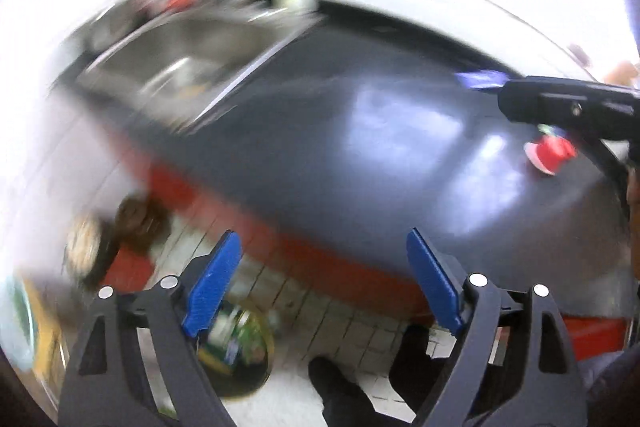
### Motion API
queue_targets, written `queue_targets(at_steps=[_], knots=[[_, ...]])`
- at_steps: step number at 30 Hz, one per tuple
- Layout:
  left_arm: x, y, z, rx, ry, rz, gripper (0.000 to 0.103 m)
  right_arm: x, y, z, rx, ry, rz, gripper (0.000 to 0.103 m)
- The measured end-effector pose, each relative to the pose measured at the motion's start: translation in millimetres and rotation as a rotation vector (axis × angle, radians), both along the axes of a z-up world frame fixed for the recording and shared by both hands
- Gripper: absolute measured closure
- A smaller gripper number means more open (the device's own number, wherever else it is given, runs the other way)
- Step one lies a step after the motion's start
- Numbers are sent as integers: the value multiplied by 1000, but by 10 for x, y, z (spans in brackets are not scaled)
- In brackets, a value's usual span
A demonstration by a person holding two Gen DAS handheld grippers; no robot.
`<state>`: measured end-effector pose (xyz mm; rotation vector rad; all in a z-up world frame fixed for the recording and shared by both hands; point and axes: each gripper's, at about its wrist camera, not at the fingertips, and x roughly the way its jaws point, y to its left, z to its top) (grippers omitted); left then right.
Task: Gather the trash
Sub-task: 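Lift both open tools back over the countertop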
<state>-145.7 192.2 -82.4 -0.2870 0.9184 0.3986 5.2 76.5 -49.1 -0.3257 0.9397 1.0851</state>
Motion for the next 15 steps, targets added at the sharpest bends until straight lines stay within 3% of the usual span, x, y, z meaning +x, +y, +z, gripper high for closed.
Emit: queue_targets(at_steps=[5,8,15], knots=[[928,-745,245,42,-52,-248,17,768,-1196,184,12,-56,-302,17],[1325,-1138,349,48,-68,-344,12,1077,-1925,230,23,-72,-458,17],[2097,-2056,363,33,-44,-525,7,1272,-3163,177,7,-84,-688,13]])
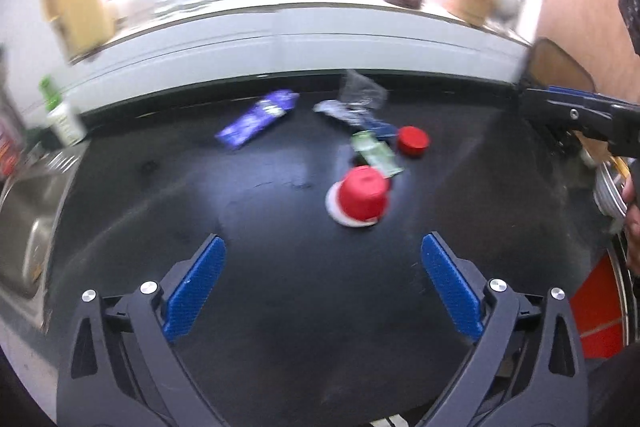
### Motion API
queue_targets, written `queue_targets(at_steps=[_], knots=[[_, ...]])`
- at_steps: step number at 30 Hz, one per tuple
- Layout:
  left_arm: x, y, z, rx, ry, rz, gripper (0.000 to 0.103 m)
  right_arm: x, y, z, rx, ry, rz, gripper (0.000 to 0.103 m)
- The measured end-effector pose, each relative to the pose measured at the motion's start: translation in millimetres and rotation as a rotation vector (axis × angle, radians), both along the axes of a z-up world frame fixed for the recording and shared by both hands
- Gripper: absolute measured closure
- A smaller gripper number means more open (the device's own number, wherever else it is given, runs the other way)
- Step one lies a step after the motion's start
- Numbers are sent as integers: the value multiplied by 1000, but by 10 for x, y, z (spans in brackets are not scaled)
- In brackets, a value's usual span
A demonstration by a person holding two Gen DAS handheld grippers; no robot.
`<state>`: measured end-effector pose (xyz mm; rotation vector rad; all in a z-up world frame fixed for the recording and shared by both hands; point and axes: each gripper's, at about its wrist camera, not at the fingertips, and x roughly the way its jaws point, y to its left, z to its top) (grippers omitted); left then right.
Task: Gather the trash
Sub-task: 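Lift both open tools back over the countertop, then grasp the red cup with the left tool while the right tool grasps the red lid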
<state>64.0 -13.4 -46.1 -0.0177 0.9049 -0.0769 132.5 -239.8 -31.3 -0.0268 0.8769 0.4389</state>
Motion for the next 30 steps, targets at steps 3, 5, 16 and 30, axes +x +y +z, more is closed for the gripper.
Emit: queue_targets(at_steps=[3,5,16,30], knots=[[208,-216,-92,22,21,-38,7,49,-290,-80,3,13,-44,13],[299,-309,-109,24,28,-49,7,117,-435,-150,9,28,-58,13],[665,-450,-498,34,115,-37,7,489,-441,-487,-3,86,-11,13],[1263,-398,-1246,59,176,-23,7,1254,-154,-1578,-96,200,99,13]])
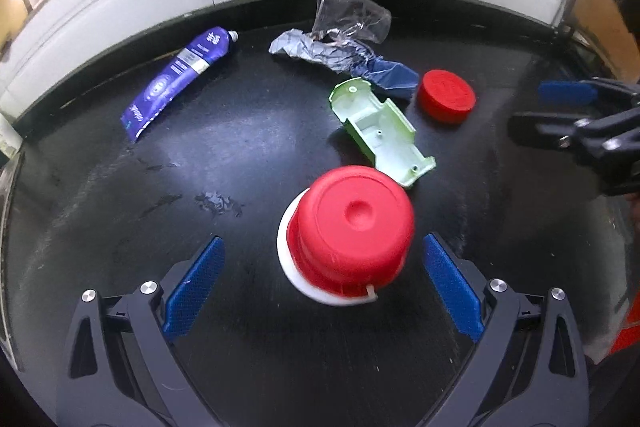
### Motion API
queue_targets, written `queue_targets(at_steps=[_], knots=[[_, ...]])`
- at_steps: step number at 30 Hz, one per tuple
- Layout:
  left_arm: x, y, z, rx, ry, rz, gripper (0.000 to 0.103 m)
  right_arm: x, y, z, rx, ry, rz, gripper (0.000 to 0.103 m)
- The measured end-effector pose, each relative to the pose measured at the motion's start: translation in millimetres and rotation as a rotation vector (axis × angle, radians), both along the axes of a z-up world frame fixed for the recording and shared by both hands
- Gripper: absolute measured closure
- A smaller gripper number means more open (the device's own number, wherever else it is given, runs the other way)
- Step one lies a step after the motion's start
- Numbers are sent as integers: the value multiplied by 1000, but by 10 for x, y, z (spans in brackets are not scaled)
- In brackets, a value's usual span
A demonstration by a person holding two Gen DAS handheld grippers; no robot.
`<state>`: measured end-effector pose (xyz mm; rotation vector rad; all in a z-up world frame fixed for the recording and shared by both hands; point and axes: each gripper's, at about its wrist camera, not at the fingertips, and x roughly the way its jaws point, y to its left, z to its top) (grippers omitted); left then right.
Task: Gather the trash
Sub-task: 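Grasp the red cup with the left tool while the right tool grasps the red lid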
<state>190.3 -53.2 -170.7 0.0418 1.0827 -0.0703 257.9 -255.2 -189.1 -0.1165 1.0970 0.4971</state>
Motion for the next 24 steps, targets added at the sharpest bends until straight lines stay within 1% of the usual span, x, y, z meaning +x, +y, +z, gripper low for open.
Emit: queue_targets(at_steps=[4,8,10,11,14,15,16,17,19,21,24], knots=[[55,6,-102,-3,19,-23,7,174,120,-261,-45,24,32,13],[69,48,-159,-17,22,-32,8,280,240,-415,-74,14,59,12],[78,80,-172,-24,14,-32,9,310,288,-437,-91,-15,69,12],[79,88,-171,-25,10,-37,10,321,297,-443,-93,-23,78,12],[89,99,-144,-23,-9,-65,29,384,364,-441,-86,-33,96,16],[97,108,-131,-24,-7,-69,30,402,384,-441,-84,-36,104,20],[109,120,-124,-34,-1,-65,32,412,399,-433,-82,-39,108,21],[106,152,-107,-45,-1,-58,39,418,416,-426,-80,-37,110,22],[100,195,-80,-57,6,-44,39,428,450,-415,-80,-39,118,29],[79,209,-64,-66,6,-44,39,432,478,-390,-72,-55,128,54],[44,209,-48,-62,6,-47,40,491,556,-374,-70,-43,131,54]])
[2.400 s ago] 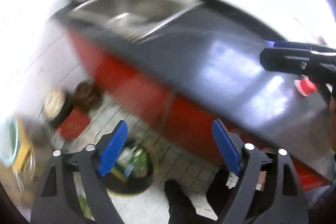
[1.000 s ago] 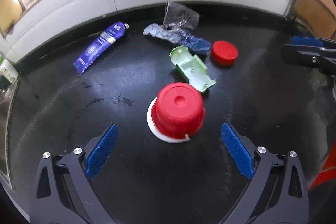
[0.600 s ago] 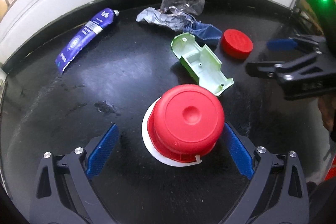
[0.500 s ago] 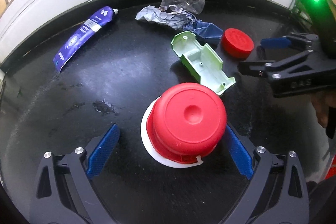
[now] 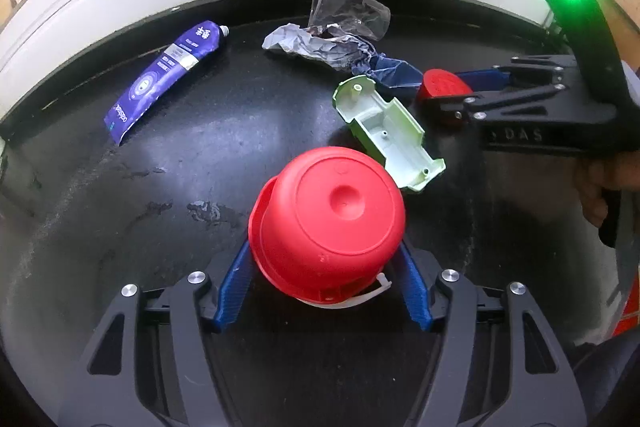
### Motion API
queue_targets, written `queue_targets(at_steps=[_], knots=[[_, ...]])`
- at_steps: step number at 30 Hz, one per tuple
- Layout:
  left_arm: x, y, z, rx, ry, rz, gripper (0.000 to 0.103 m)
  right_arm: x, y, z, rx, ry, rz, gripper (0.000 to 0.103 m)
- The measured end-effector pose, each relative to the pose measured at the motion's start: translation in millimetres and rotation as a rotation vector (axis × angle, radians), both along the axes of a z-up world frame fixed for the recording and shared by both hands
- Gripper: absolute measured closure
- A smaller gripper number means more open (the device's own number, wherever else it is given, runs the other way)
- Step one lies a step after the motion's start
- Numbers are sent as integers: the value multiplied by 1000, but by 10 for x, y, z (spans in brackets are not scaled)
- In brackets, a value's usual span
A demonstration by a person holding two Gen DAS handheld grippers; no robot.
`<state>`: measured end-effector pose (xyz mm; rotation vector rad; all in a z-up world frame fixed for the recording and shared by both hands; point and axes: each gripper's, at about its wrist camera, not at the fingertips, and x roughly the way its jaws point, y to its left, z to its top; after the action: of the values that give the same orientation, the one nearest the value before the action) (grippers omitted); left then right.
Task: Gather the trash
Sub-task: 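Grasp the red cup with the left tool while the right tool grasps the red lid, then carry the red cup and red lid to the black bin and release both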
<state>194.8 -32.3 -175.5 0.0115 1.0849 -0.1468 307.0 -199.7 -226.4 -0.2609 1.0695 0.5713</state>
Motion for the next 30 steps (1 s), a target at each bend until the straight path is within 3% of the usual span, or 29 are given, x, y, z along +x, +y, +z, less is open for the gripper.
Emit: queue_targets(at_steps=[10,21,30], knots=[[-164,115,229,-11,-22,61,40,-130,-140,152,31,7,-43,54],[-593,266,661,3,-74,146,40,-693,-222,793,89,-68,-40,54],[-1154,596,984,-3,-119,275,40,-1167,67,1182,130,-105,45,54]])
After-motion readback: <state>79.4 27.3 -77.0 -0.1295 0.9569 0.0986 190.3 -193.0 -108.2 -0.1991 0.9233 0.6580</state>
